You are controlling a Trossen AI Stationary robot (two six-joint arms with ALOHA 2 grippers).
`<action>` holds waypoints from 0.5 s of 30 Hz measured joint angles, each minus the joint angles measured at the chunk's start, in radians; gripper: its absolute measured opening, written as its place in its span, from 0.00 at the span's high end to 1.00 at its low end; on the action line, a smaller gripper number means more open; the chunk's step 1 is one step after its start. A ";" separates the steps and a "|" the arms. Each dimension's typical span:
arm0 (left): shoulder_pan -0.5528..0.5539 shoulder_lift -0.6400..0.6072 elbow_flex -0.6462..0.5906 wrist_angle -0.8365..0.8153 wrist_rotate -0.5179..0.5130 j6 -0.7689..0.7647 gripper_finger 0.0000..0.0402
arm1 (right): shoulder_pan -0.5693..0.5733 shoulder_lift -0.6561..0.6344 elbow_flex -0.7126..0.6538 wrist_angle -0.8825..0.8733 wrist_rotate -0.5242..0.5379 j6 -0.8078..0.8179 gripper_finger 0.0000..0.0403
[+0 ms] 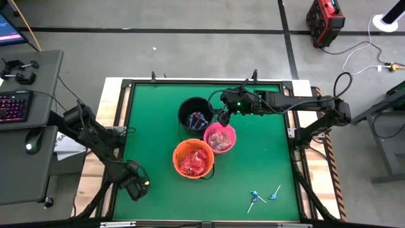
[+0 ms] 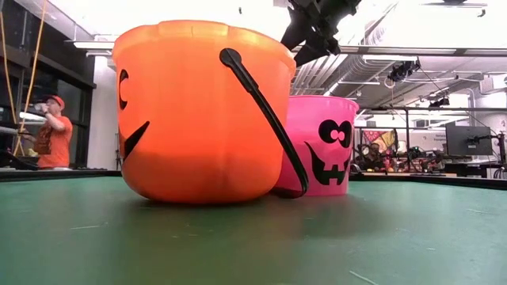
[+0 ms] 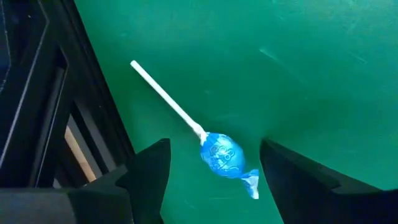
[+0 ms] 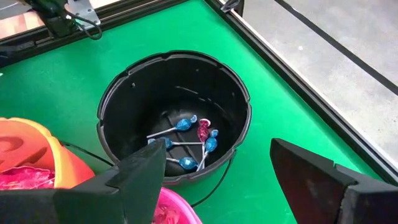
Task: Sort candy by brand, put in halloween buckets
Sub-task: Put the blue lollipop into the black bucket
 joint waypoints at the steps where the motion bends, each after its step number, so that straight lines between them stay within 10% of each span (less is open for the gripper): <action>1: 0.006 -0.005 0.001 0.002 -0.004 0.004 0.40 | 0.000 0.000 0.000 0.000 0.000 0.000 0.30; 7: 0.019 0.001 0.025 0.100 -0.068 -0.017 0.51 | 0.000 0.000 0.000 -0.010 0.000 -0.001 0.30; 15: 0.007 0.010 0.020 0.169 -0.157 -0.009 0.91 | 0.000 0.000 0.000 -0.045 0.001 0.013 0.30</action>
